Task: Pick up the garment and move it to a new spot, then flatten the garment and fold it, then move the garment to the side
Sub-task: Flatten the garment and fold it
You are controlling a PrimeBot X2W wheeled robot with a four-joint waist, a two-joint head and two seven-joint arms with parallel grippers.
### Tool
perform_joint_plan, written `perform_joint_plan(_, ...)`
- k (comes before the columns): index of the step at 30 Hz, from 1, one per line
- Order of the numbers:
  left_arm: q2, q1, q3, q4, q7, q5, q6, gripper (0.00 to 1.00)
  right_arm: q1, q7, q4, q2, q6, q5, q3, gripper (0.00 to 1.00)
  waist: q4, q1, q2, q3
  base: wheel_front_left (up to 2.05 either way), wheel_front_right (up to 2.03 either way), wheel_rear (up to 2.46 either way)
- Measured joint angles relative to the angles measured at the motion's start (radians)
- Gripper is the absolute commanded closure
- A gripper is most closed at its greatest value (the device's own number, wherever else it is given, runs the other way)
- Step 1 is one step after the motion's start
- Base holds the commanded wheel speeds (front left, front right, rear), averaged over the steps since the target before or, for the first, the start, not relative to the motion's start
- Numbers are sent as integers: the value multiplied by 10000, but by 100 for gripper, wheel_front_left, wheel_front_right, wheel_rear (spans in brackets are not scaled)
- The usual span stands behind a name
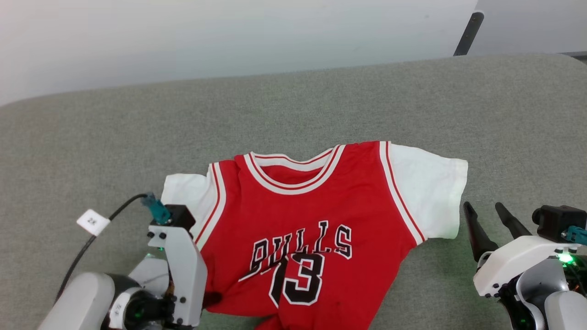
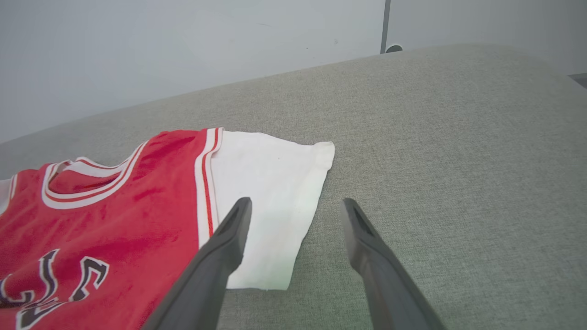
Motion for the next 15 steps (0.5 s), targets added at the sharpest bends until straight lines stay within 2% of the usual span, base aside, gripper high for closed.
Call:
perform_joint_plan(1,4,17,4,113,-84,10,-54,68,-1,19,-4,4,0,0,21,0,-1,0,0,-24,0,0,0)
perform_joint_plan(2,36,32,2,213,-219,61,-173,3,-2,40,-10,0,0,0,58,0,-5,0,0,-54,0,0,0)
perform_joint_plan(3,46,36,65,343,-385,105,-203,0,-2,35,-29,-6,0,0,86,0,-9,0,0,-92,0,0,0)
perform_joint_plan(10,17,-64,433,786,-1137,90,-468,0,60,19,-121,-215,0,4,100,0,37,0,0,-557,0,0,0)
perform_joint_plan(14,-98,-326,798,857,-2165,253,-652,0,199,-100,-336,-284,0,17,59,0,151,0,0,-880,0,0,0)
perform_joint_plan(15,-92,-401,878,924,-2535,345,-844,0,264,-138,-399,-295,0,19,44,0,191,0,0,-958,0,0,0)
